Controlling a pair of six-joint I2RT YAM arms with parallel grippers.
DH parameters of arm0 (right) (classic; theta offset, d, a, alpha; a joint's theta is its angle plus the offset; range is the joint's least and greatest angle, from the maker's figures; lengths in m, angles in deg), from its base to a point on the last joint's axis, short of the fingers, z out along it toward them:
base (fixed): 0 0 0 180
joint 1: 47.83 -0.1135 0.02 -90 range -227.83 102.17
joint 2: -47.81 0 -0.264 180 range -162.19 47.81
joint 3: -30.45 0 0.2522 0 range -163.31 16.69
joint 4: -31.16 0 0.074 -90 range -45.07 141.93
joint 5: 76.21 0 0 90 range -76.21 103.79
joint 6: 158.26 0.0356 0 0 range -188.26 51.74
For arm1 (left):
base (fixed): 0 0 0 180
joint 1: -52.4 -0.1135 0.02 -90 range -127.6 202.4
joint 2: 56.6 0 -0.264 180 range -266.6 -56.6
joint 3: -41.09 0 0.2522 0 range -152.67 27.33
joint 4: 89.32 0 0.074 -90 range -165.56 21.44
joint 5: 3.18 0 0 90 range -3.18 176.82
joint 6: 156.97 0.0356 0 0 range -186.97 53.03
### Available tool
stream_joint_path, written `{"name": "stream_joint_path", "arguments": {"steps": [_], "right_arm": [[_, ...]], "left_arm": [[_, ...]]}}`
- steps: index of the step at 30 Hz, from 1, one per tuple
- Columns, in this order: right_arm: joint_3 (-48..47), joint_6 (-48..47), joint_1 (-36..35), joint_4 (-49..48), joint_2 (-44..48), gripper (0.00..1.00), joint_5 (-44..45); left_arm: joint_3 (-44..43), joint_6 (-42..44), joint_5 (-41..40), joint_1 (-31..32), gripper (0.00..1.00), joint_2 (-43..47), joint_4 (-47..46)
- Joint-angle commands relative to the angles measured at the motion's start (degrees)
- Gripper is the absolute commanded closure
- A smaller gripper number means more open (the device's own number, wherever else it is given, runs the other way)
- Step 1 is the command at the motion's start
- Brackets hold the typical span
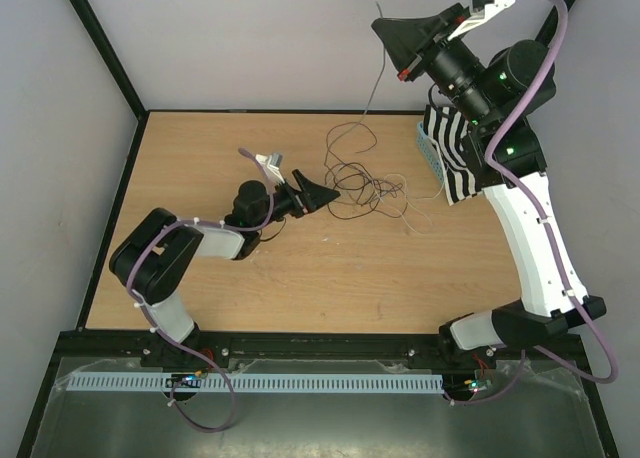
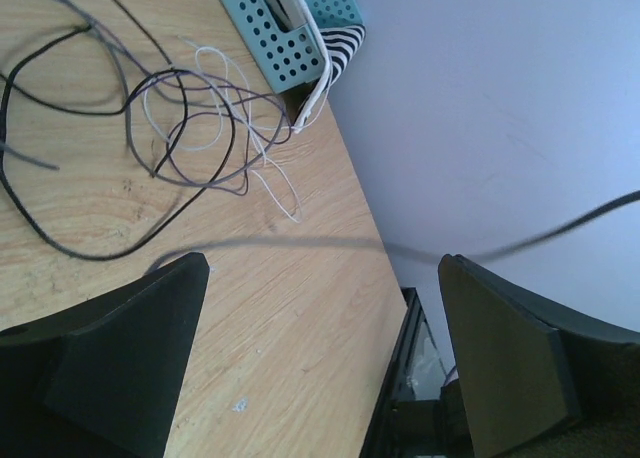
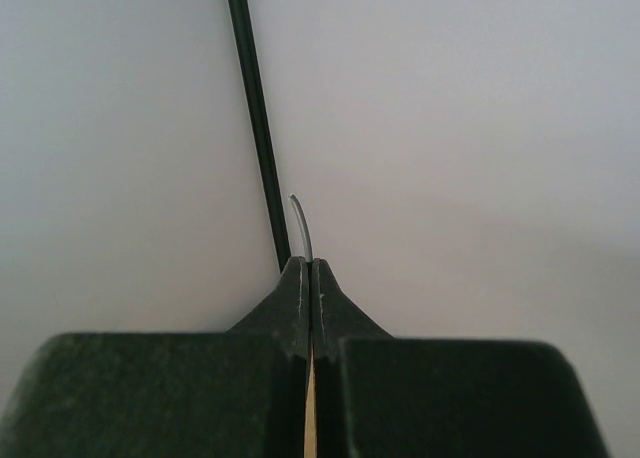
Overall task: Zip-tie the wires
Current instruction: Straighten the cable at the center of the board.
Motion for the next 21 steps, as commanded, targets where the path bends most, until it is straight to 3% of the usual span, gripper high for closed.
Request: {"name": "stream_joint_path", "arguments": {"steps": [1, 14, 21], "right_arm": [[1.1, 0.2, -0.3, -3.3, 2.6, 1.0, 0.2], [2.6, 0.5, -0.3, -4.4, 3.0, 1.0, 0.6], [3.3, 1.6, -0.3, -5.3, 3.2, 1.0, -0.3]], "left_arm": [[1.6, -5.9, -2.3, 0.4, 0.01, -1.0, -0.4], [-0.3, -5.0, -2.9, 0.9, 0.01, 1.5, 8.9], [-2.5, -7.5, -2.3, 1.6, 0.01, -1.4, 12.4]]}}
